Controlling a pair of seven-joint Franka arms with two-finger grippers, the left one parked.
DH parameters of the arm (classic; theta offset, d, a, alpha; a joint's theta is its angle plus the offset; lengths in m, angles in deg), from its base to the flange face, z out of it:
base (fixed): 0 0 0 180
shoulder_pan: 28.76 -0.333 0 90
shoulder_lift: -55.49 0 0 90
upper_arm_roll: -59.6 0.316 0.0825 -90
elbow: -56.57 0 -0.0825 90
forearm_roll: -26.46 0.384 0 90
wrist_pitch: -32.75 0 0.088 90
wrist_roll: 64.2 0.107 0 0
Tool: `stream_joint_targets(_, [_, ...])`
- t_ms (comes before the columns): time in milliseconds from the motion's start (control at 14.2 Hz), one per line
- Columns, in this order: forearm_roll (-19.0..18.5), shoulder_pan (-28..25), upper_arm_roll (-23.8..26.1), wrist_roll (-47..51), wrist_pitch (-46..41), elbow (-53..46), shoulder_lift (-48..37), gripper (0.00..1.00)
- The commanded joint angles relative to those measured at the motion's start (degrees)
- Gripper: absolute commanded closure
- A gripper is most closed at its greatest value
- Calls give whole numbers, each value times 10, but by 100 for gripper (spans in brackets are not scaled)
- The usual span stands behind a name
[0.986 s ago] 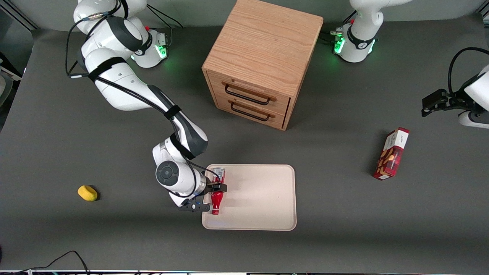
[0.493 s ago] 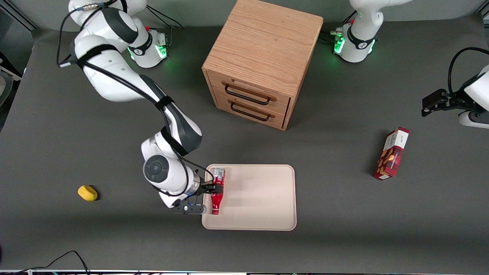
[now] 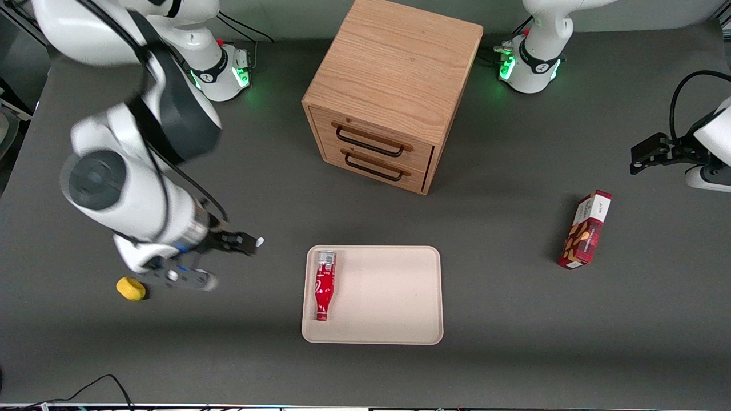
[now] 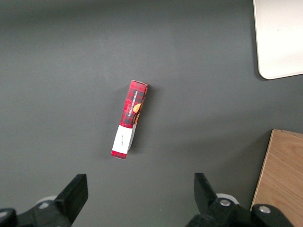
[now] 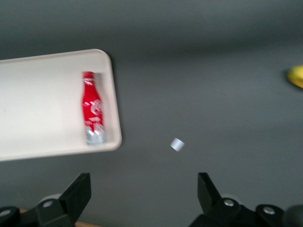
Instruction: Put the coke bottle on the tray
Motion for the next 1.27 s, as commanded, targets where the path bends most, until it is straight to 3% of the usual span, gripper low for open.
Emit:
stream_joint_targets(0, [33, 8, -53, 9, -93, 28, -94, 0])
stream_joint_targets(211, [140, 12, -153, -25, -167, 43, -187, 0])
stream_joint_targets(282, [156, 12, -181, -38, -171, 75, -225, 0])
stream_joint_targets(704, [158, 16, -196, -42, -33, 381, -432, 0])
stream_joint_targets(1197, [150, 13, -188, -75, -34, 397, -436, 0])
